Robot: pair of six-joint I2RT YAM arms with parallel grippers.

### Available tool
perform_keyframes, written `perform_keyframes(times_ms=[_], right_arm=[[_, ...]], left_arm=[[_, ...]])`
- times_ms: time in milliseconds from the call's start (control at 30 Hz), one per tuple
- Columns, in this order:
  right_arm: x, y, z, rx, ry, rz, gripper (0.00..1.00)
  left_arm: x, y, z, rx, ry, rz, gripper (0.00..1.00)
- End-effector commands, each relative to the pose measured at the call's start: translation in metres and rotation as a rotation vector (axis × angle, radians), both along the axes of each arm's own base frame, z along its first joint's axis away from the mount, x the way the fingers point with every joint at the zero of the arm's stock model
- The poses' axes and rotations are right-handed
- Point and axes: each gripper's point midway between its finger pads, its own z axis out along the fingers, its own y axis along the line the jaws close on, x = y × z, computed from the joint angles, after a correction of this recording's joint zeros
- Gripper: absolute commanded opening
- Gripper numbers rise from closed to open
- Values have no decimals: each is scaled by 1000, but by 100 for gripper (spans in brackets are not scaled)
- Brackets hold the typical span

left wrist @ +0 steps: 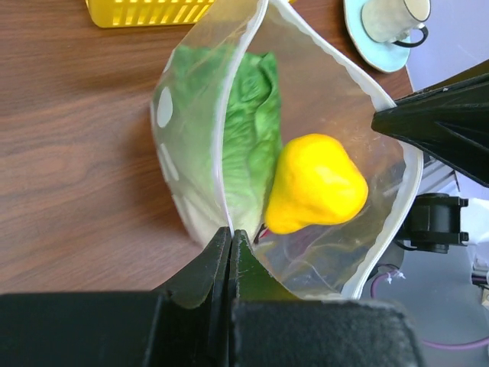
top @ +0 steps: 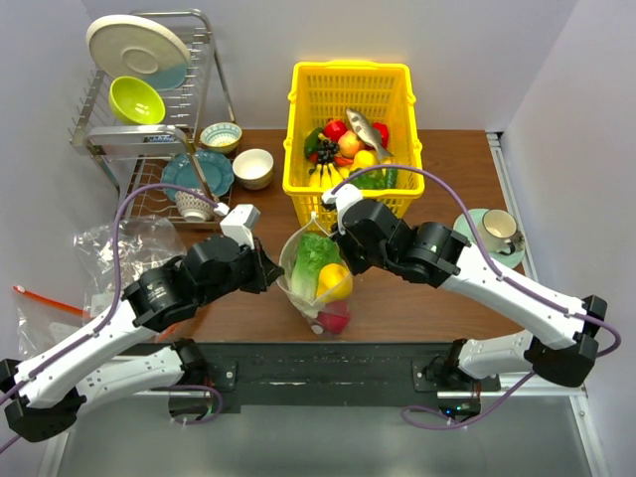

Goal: Place the food in the zip-top bag and seal the zipper
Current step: Adjust the zipper food storage bag at the center of the board, then adjust the fake fruit in the zipper food storage bag.

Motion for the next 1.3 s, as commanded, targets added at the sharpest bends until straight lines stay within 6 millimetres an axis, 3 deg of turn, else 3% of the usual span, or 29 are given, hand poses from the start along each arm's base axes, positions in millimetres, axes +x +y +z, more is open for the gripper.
perform_keyframes(times_ms=[0, 100, 133, 200, 300, 367, 500, 567, 600, 700, 800, 933, 1167, 1267], right_arm=[[-4, 3, -3, 31, 5, 10, 0], [-7, 2, -14, 31, 23, 5, 2], [-8, 3, -13, 40, 28, 6, 11], [-8, 4, -5, 69, 16, 7, 18], [-6, 5, 12, 99, -6, 5, 49], [-10, 8, 20, 109, 2, 32, 53], [-15, 19, 50, 166, -15, 100, 48], [-17, 24, 49, 147, 8, 128, 33], [-20, 29, 57, 160, 14, 158, 20], [-29, 41, 58, 158, 62, 216, 1], [-36, 52, 56, 148, 100, 253, 0], [-38, 50, 33, 64, 144, 243, 0], [-36, 17, -57, -197, 246, 137, 0], [-36, 10, -68, -216, 253, 102, 0]], left_arm=[[7, -3, 24, -68, -55, 19, 0], [10, 2, 34, -56, -80, 39, 0], [11, 2, 34, -51, -84, 40, 0], [12, 1, 29, -38, -75, 38, 0], [11, -4, 19, -27, -56, 21, 0], [10, -4, 15, -22, -50, 18, 0], [10, -2, 21, -38, -67, 25, 0], [11, 0, 22, -35, -70, 30, 0], [11, 0, 23, -40, -72, 31, 0], [11, -1, 23, -36, -71, 27, 0], [12, -2, 23, -30, -68, 26, 0], [12, -3, 25, -35, -71, 26, 0], [12, -2, 25, -29, -73, 25, 0], [13, -2, 25, -23, -76, 24, 0]])
